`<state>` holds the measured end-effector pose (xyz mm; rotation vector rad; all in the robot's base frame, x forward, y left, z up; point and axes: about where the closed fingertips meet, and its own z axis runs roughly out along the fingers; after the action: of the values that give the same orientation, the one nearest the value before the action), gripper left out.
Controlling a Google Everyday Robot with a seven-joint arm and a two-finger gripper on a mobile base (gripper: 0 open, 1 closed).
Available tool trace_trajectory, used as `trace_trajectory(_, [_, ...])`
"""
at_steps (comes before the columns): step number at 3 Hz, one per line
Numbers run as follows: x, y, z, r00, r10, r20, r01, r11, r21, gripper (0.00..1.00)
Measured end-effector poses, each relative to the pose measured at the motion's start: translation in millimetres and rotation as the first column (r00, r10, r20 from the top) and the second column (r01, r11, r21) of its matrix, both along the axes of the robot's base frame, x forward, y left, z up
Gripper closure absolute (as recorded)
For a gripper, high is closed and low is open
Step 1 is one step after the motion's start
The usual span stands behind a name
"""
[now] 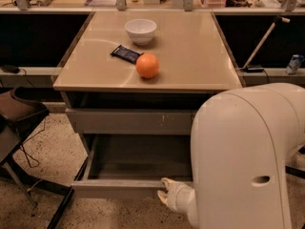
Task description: Open middle drawer
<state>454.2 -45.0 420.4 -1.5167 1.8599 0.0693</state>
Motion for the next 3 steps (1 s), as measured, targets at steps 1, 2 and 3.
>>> trace_trajectory(1, [-5,2,-1,0.9999,0.011,-0.008,-0.011,1.0,0.003,1.0])
trace_trajectory(2, [-15,2,-2,0.9996,0.019,-0.019,-0.019,1.0,0.001,1.0])
trace_trajectory(3, [-31,1,3,0.9984,0.05,-0.027,-0.05,0.999,0.004,1.0])
